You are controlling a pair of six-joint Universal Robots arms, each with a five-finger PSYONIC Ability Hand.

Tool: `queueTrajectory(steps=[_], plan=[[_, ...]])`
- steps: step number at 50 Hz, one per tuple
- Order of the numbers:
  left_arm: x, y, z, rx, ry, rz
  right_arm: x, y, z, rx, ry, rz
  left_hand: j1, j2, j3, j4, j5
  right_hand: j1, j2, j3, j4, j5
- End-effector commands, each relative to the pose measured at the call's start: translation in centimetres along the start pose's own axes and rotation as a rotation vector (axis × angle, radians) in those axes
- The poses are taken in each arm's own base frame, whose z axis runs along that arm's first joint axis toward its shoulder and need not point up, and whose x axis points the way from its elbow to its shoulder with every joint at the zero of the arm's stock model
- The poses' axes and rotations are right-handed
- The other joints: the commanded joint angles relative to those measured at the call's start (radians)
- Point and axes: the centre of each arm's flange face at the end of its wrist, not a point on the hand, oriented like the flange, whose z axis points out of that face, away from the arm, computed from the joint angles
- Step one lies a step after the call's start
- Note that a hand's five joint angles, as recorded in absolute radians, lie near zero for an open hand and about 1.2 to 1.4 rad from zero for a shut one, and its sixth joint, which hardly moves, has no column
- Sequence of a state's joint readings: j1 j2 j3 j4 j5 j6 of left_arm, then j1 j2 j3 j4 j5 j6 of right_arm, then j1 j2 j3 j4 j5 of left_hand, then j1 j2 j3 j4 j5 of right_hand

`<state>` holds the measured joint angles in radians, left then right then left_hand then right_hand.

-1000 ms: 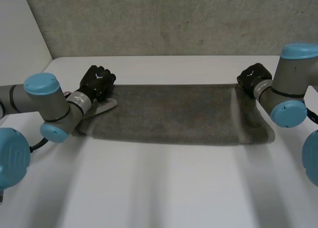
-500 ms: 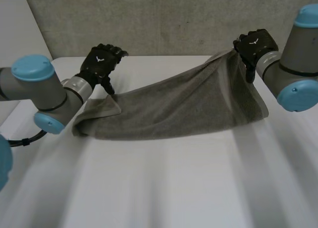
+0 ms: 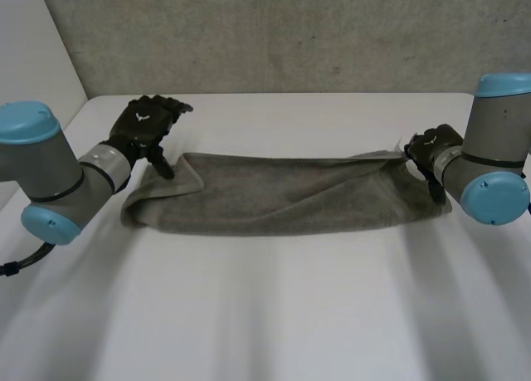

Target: Fold the towel.

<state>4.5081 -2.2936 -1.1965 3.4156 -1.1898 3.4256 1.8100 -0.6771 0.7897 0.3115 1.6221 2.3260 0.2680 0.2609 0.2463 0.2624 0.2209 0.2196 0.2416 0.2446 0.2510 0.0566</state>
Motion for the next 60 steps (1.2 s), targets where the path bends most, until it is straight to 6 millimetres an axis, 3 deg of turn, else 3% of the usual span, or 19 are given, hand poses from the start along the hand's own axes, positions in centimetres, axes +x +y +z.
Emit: queueTrajectory(steps=[1, 7, 12, 16, 24, 31, 35, 40, 46, 56, 57, 58, 59, 60], plan=[[0.5, 2.2, 0.3, -0.047, 0.011, 0.093, 0.5, -0.3, 0.4, 0.005, 0.009, 0.004, -0.069, -0.062, -0.047, -0.064, -0.197, -0.045, -0.067, -0.070, -0.077, -0.057], [0.6, 3.1, 0.9, -0.049, 0.011, 0.125, 1.4, 0.5, 0.7, -0.034, -0.015, 0.020, -0.063, -0.056, -0.042, -0.058, -0.191, -0.045, -0.067, -0.070, -0.077, -0.057], [0.5, 4.3, 1.9, -0.051, 0.008, 0.129, 2.1, -0.3, 1.8, 0.038, 0.014, 0.030, -0.054, -0.047, -0.033, -0.049, -0.182, -0.045, -0.067, -0.070, -0.077, -0.057], [-0.5, 4.9, 3.1, -0.054, -0.069, 0.138, 2.3, -0.8, 2.6, 0.106, 0.033, 0.032, -0.037, -0.030, -0.015, -0.031, -0.164, -0.045, -0.067, -0.070, -0.077, -0.057], [-2.9, 5.0, 4.2, -0.065, -0.251, 0.148, 3.0, -1.5, 2.2, 0.135, 0.047, 0.109, -0.037, -0.030, -0.015, -0.031, -0.164, -0.045, -0.067, -0.070, -0.077, -0.057], [-5.1, 5.9, 5.7, -0.077, -0.428, 0.161, 2.0, -0.8, 2.0, 0.097, 0.012, 0.113, -0.025, -0.018, -0.003, -0.020, -0.153, -0.045, -0.067, -0.070, -0.077, -0.057], [-5.2, 5.9, 5.8, -0.088, -0.437, 0.158, 1.2, -0.2, 1.5, 0.050, -0.031, 0.110, -0.028, -0.021, -0.006, -0.022, -0.155, -0.045, -0.067, -0.070, -0.077, -0.057], [-5.0, 5.7, 5.4, -0.103, -0.428, 0.144, 0.9, 0.4, 0.9, -0.004, -0.074, 0.111, -0.034, -0.027, -0.012, -0.028, -0.161, -0.045, -0.067, -0.070, -0.077, -0.057], [-4.5, 4.4, 3.4, -0.142, -0.405, 0.137, 1.8, 1.1, 0.8, -0.039, -0.097, 0.094, -0.049, -0.041, -0.027, -0.043, -0.176, -0.045, -0.067, -0.070, -0.077, -0.057], [-3.2, 1.8, -0.4, -0.160, -0.335, 0.123, 3.6, -0.6, 2.6, 0.133, 0.023, 0.091, -0.054, -0.047, -0.033, -0.049, -0.182, -0.045, -0.067, -0.070, -0.077, -0.057], [-3.2, 1.8, -0.4, -0.160, -0.335, 0.123, 3.8, -0.8, 3.1, 0.157, 0.040, 0.081, -0.054, -0.047, -0.033, -0.049, -0.182, 0.181, 0.159, 0.156, 0.150, 0.170], [-3.0, 1.5, -1.0, -0.163, -0.327, 0.121, 3.9, -0.9, 3.6, 0.170, 0.062, 0.077, -0.054, -0.047, -0.033, -0.049, -0.182, 0.592, 0.570, 0.567, 0.561, 0.581], [-3.0, 1.2, -1.6, -0.169, -0.325, 0.119, 3.9, -0.9, 3.6, 0.170, 0.062, 0.077, -0.057, -0.050, -0.036, -0.052, -0.185, 0.596, 0.574, 0.571, 0.565, 0.585], [-2.9, 1.0, -2.2, -0.176, -0.324, 0.118, 4.1, -1.0, 4.1, 0.178, 0.079, 0.082, -0.066, -0.059, -0.044, -0.061, -0.194, 0.396, 0.374, 0.371, 0.364, 0.384]])
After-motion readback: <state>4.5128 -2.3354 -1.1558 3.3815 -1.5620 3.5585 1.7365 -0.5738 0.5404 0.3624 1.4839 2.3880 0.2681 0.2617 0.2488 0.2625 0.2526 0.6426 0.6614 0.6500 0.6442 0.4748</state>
